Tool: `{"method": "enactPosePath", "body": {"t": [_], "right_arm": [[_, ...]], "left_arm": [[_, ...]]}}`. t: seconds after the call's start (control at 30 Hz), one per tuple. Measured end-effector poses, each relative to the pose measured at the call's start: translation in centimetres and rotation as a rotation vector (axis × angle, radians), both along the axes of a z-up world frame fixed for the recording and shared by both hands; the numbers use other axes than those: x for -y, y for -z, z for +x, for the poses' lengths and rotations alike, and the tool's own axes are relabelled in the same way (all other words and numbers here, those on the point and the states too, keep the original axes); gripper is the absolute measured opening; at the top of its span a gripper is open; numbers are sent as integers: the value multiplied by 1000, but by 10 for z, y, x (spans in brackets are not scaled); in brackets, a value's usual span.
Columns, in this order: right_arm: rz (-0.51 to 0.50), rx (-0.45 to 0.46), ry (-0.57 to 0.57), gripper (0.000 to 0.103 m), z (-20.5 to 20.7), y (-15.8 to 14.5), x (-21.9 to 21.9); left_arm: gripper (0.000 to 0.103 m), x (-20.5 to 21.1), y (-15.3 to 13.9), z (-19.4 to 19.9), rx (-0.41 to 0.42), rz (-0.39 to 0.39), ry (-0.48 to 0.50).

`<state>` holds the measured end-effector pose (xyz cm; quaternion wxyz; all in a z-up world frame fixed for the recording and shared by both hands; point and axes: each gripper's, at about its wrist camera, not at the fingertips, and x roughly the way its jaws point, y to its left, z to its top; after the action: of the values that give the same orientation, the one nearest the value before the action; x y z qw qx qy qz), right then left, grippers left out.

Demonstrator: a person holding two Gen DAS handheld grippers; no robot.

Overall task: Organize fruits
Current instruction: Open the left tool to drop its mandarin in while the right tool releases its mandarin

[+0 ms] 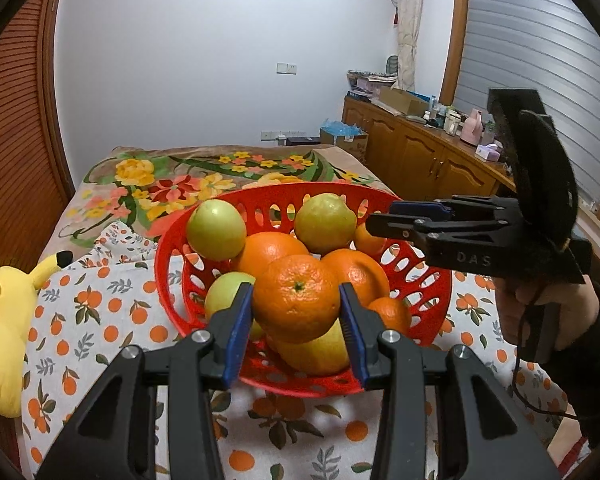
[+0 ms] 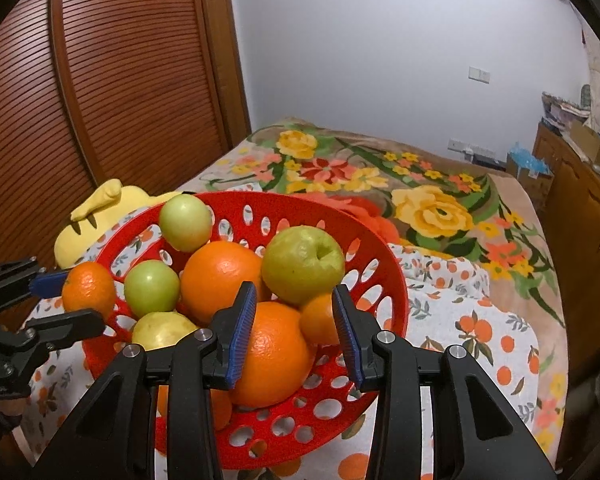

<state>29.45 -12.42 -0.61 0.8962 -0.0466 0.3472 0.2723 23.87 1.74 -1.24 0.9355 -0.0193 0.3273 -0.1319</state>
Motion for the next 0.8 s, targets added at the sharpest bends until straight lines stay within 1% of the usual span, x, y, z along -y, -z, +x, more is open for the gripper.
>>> {"method": "enactPosePath", "body": {"t": [0.53,0.8], "right_arm": [[15,38,29,44,-12,-9,19],[27,38,42,44,-16,-10,28]], "left_arm": [[41,14,7,43,-35,0,0],[42,18,14,48,-53,1,-12]]}}
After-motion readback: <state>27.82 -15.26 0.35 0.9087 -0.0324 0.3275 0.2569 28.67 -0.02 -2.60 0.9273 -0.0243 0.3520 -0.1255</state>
